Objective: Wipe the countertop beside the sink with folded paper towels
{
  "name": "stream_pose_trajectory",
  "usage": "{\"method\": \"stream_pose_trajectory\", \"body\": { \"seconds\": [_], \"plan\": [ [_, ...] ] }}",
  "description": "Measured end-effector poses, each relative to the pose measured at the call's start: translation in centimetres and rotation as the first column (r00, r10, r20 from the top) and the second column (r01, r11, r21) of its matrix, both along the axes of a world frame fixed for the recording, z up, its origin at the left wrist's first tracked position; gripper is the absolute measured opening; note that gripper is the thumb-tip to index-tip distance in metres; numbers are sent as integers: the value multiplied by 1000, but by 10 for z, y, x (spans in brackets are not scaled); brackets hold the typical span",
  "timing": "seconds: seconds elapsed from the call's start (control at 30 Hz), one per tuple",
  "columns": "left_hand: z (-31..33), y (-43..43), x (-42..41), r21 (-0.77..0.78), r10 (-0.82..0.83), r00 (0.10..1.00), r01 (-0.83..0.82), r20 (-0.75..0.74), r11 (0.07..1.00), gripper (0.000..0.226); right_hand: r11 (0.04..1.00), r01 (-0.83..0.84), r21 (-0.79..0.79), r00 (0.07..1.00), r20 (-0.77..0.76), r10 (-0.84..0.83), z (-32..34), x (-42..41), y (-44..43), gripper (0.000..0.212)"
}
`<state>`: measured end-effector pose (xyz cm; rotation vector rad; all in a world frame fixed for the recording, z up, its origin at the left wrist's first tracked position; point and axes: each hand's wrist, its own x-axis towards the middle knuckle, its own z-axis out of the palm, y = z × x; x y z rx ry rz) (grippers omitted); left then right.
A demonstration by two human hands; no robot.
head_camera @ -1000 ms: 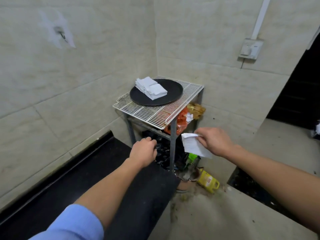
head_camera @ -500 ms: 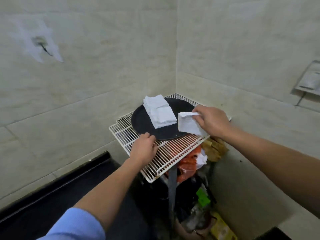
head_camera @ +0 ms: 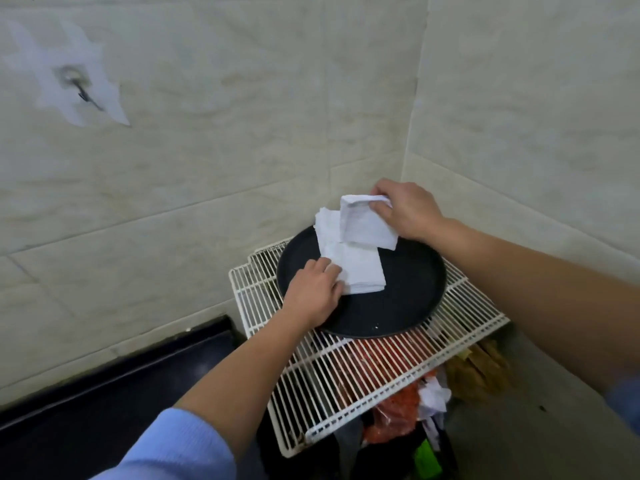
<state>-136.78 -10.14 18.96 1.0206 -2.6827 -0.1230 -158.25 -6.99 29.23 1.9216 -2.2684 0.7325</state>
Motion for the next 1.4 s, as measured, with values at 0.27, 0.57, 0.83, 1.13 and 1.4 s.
{"method": "stream_pose_trajectory", "body": {
  "seconds": [0.27,0.57,0.83,1.13,1.4],
  "plan": [
    [-30,-26,-2,57,-28,995,33,-98,998,38,979,-171,111,984,74,164,-16,-9,-72,3],
    [-41,-21,2,42,12,974,-3,-228,999,38,955,-166,245,984,-21,177,-55,-34,-150,16],
    [-42,-23,2,58,26,976,-14,-217,998,40,982,-170,81,976,-123,179,-89,-26,-150,41],
    [-41,-23,0,46,40,981,-31,-192,998,39,893,-239,382,943,-128,307,-134,-14,-133,62],
    [-30,-11,5,-3,84,989,-84,-121,996,41,896,-278,345,941,-88,326,-112,-15,-128,60]
  ]
}}
